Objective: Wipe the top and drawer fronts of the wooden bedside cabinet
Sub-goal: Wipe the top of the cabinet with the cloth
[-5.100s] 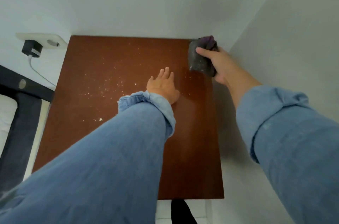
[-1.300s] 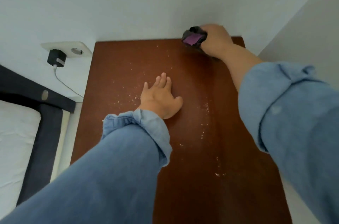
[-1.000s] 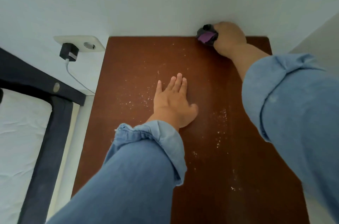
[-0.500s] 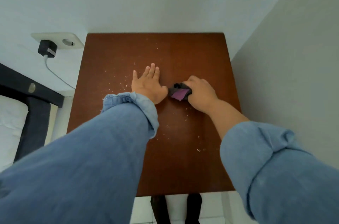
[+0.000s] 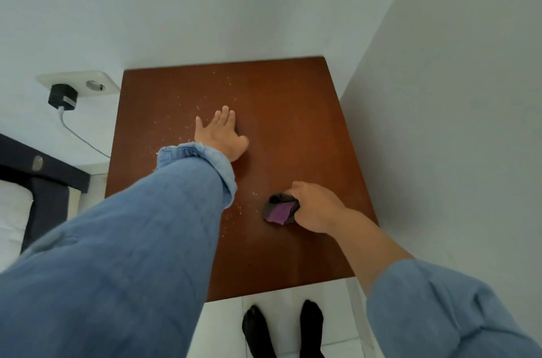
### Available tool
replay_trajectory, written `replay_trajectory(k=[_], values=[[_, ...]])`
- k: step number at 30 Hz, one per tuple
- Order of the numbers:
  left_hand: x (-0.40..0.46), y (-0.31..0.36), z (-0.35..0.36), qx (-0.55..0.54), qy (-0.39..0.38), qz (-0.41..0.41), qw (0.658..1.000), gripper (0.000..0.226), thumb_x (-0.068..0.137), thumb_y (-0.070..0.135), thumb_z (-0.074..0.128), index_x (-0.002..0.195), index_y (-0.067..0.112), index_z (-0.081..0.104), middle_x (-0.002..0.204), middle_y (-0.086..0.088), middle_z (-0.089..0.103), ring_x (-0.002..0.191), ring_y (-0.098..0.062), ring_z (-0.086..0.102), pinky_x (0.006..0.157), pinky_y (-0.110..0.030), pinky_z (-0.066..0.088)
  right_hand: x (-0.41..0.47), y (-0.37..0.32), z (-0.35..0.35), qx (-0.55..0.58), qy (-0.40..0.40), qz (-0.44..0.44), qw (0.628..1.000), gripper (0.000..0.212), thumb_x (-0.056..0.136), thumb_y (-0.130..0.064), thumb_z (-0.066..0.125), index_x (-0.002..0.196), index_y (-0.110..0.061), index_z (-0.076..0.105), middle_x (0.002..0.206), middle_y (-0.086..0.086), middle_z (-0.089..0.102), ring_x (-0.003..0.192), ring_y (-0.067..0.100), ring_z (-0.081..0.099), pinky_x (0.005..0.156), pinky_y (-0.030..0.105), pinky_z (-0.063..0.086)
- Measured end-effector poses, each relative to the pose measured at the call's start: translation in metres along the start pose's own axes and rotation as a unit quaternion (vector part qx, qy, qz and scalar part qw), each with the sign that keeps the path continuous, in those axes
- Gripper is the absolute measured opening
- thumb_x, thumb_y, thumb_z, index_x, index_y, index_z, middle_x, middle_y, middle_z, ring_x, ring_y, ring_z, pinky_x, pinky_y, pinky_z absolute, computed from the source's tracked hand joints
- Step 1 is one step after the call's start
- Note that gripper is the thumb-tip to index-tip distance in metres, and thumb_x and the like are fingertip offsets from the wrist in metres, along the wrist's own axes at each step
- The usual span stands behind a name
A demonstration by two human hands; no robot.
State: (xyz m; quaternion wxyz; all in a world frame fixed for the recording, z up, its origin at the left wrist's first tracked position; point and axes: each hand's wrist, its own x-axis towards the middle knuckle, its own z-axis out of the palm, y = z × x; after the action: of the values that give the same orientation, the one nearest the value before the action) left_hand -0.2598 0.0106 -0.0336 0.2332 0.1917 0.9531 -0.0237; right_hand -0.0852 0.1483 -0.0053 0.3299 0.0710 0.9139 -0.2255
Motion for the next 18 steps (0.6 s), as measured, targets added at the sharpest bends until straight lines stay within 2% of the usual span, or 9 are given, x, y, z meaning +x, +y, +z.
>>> replay_trajectory(k=[3,5,7,9,12,14,16,18], values=[[0.001,-0.001,-0.004,-0.001,-0.006,0.009,1.000,0.070,0.094,0.041,0.027,0.154,0.014,0.003,0.163,0.000,-0.005,0.149,-0.017,0.000,0.119,-0.052,-0.004,0.004,-0.013,-0.016,0.026,-0.138,0.047,0.989,0.030,0.088,-0.010,0.055,0.119,-0.012,0.058,0.119,0.010,0.061,0.108,0.032,0.057,0.082,0.036,0.048],[0.000,-0.003,-0.007,-0.002,0.003,0.012,1.000,0.069,0.094,0.040,0.026,0.154,0.013,0.006,0.163,-0.001,0.000,0.149,-0.017,0.002,0.119,-0.051,-0.005,0.011,-0.016,-0.028,0.073,-0.186,0.081,0.976,0.038,0.085,-0.013,0.063,0.122,-0.010,0.056,0.122,0.010,0.060,0.108,0.030,0.057,0.089,0.037,0.048],[-0.006,-0.010,-0.006,0.010,0.036,0.017,0.999,0.067,0.094,0.038,0.026,0.154,0.012,0.007,0.163,-0.002,0.001,0.149,-0.017,0.001,0.119,-0.050,-0.006,0.024,-0.015,-0.043,0.163,-0.185,0.110,0.963,0.040,0.083,-0.015,0.064,0.122,-0.011,0.056,0.123,0.013,0.059,0.107,0.032,0.057,0.094,0.041,0.048],[-0.018,-0.019,0.004,0.016,0.079,0.028,0.996,0.068,0.094,0.035,0.027,0.154,0.012,0.006,0.163,-0.003,0.000,0.149,-0.017,0.000,0.119,-0.049,-0.006,0.039,-0.016,-0.059,0.244,-0.165,0.129,0.947,0.042,0.081,-0.014,0.064,0.122,-0.011,0.055,0.119,0.015,0.060,0.105,0.033,0.059,0.095,0.045,0.049],[-0.036,-0.036,0.025,-0.003,0.122,0.018,0.992,0.068,0.091,0.036,0.020,0.154,0.012,0.006,0.162,-0.003,-0.001,0.149,-0.017,-0.002,0.120,-0.047,-0.007,0.065,-0.026,-0.077,0.286,-0.115,0.105,0.945,0.041,0.081,-0.013,0.062,0.121,-0.013,0.055,0.113,0.015,0.063,0.102,0.034,0.062,0.095,0.048,0.049],[-0.043,-0.048,0.038,-0.020,0.136,0.001,0.991,0.072,0.087,0.038,0.013,0.154,0.013,0.008,0.162,-0.003,0.000,0.149,-0.016,-0.002,0.120,-0.046,-0.007,0.080,-0.036,-0.088,0.319,-0.049,0.077,0.943,0.034,0.083,-0.012,0.060,0.116,-0.015,0.057,0.105,0.011,0.065,0.095,0.029,0.063,0.090,0.043,0.051],[-0.043,-0.056,0.051,-0.039,0.149,-0.002,0.988,0.072,0.086,0.038,0.012,0.154,0.013,0.008,0.162,-0.002,0.002,0.149,-0.015,-0.002,0.120,-0.044,-0.006,0.098,-0.048,-0.101,0.358,0.042,0.045,0.932,0.029,0.083,-0.010,0.058,0.112,-0.015,0.060,0.096,0.007,0.065,0.083,0.021,0.062,0.076,0.031,0.052],[-0.041,-0.059,0.061,-0.061,0.170,0.003,0.984,0.070,0.088,0.037,0.014,0.154,0.014,0.010,0.162,-0.001,0.004,0.149,-0.015,0.000,0.121,-0.042,-0.003,0.121,-0.056,-0.112,0.344,0.144,0.005,0.928,0.029,0.082,-0.008,0.058,0.110,-0.017,0.062,0.099,0.009,0.066,0.082,0.021,0.062,0.068,0.027,0.048]])
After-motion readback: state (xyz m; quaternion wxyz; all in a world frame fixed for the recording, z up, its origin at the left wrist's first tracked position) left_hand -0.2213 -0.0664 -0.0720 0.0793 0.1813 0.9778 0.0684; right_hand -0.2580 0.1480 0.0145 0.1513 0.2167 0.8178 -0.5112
